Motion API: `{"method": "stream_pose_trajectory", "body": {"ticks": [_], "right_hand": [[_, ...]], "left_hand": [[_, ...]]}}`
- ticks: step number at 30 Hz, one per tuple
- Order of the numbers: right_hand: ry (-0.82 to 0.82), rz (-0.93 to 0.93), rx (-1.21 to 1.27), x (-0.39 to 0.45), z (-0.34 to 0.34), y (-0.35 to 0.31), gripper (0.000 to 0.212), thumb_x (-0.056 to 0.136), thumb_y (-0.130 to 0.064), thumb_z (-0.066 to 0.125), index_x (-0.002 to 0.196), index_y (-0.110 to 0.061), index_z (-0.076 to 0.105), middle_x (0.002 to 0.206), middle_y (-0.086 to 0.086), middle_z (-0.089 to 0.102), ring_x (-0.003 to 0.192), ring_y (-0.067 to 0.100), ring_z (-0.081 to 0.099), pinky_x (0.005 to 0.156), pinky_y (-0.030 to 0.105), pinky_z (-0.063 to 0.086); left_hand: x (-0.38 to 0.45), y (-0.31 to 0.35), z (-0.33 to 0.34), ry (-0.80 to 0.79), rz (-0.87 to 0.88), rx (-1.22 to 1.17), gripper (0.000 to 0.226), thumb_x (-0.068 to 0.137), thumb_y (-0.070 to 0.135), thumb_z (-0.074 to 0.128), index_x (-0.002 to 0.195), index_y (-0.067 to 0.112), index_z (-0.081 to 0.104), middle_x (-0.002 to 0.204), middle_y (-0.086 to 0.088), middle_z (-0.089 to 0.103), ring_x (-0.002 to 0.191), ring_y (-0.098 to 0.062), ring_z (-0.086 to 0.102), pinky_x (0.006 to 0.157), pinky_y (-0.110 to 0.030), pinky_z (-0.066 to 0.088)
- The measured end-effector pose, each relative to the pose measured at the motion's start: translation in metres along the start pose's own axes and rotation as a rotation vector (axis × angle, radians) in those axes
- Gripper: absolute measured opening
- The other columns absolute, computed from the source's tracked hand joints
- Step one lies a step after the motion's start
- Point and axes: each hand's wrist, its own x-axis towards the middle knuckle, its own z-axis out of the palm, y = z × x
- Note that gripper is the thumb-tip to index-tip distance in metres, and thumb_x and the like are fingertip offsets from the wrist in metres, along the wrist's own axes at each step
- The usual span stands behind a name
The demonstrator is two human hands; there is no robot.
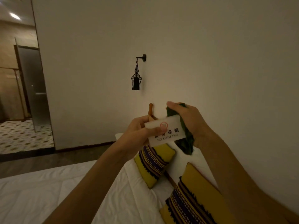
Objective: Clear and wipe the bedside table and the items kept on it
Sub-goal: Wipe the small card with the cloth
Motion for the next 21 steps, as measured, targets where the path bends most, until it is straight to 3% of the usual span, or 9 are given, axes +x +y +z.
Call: {"method": "stream_pose_trajectory", "body": {"ticks": [3,5,7,10,12,16,19,21], "right_hand": [[-0.080,0.210,0.672,-0.010,0.013,0.015,0.039,0.091,-0.051,0.060,0.088,-0.014,0.070,0.081,0.008,0.071,0.065,0.023,0.069,0.061,0.032,0.058],[0.027,0.209,0.843,-0.016,0.032,0.031,0.046,0.094,-0.053,0.054,0.088,-0.014,0.076,0.087,0.013,0.074,0.071,0.026,0.072,0.063,0.037,0.061],[0.223,0.185,0.920,-0.020,0.053,0.048,0.042,0.094,-0.050,0.057,0.111,-0.014,0.072,0.106,0.017,0.074,0.088,0.031,0.074,0.075,0.046,0.062],[0.447,0.187,0.806,-0.027,0.080,0.073,0.049,0.090,-0.047,0.069,0.131,-0.023,0.055,0.121,0.010,0.068,0.105,0.032,0.069,0.088,0.053,0.059],[0.471,0.212,0.708,-0.034,0.095,0.097,0.057,0.087,-0.048,0.073,0.134,-0.024,0.051,0.126,0.005,0.066,0.111,0.030,0.067,0.092,0.051,0.058],[0.398,0.349,0.426,-0.051,0.103,0.164,0.060,0.086,-0.052,0.071,0.135,-0.022,0.053,0.128,0.002,0.066,0.113,0.025,0.066,0.095,0.046,0.057],[0.251,0.546,0.288,-0.073,0.107,0.238,0.047,0.084,-0.052,0.074,0.120,-0.023,0.063,0.113,0.000,0.072,0.101,0.022,0.071,0.091,0.045,0.059],[0.271,0.589,0.194,-0.086,0.110,0.274,0.045,0.081,-0.052,0.078,0.112,-0.024,0.064,0.107,-0.001,0.072,0.095,0.021,0.071,0.088,0.045,0.060]], "left_hand": [[0.002,-0.010,0.006,0.049,0.033,-0.227,0.022,0.081,0.015,0.076,0.076,0.015,0.054,0.101,-0.014,0.074,0.097,-0.031,0.072,0.069,-0.026,0.058],[0.004,-0.021,0.017,0.155,0.021,-0.338,0.022,0.085,0.014,0.073,0.077,0.016,0.052,0.103,-0.015,0.074,0.098,-0.031,0.072,0.070,-0.030,0.059],[0.005,-0.038,0.031,0.289,0.035,-0.325,0.023,0.085,0.018,0.075,0.084,0.015,0.052,0.105,-0.014,0.074,0.098,-0.030,0.072,0.072,-0.034,0.059],[0.001,-0.065,0.043,0.450,0.094,-0.214,0.023,0.087,0.022,0.075,0.096,0.011,0.056,0.103,-0.009,0.074,0.097,-0.024,0.073,0.076,-0.037,0.062],[-0.003,-0.083,0.043,0.517,0.057,-0.150,0.028,0.086,0.028,0.076,0.096,0.010,0.058,0.096,-0.009,0.074,0.093,-0.022,0.074,0.074,-0.039,0.062],[-0.026,-0.142,0.019,0.576,-0.116,-0.141,0.037,0.084,0.029,0.078,0.096,0.003,0.056,0.097,-0.015,0.072,0.091,-0.026,0.074,0.072,-0.038,0.062],[-0.060,-0.213,0.005,0.629,-0.293,-0.049,0.033,0.086,0.029,0.076,0.082,0.009,0.049,0.091,-0.017,0.068,0.086,-0.023,0.073,0.065,-0.035,0.061],[-0.080,-0.244,0.006,0.673,-0.380,-0.017,0.037,0.086,0.030,0.076,0.078,0.013,0.045,0.082,-0.011,0.064,0.075,-0.016,0.070,0.059,-0.029,0.058]]}}
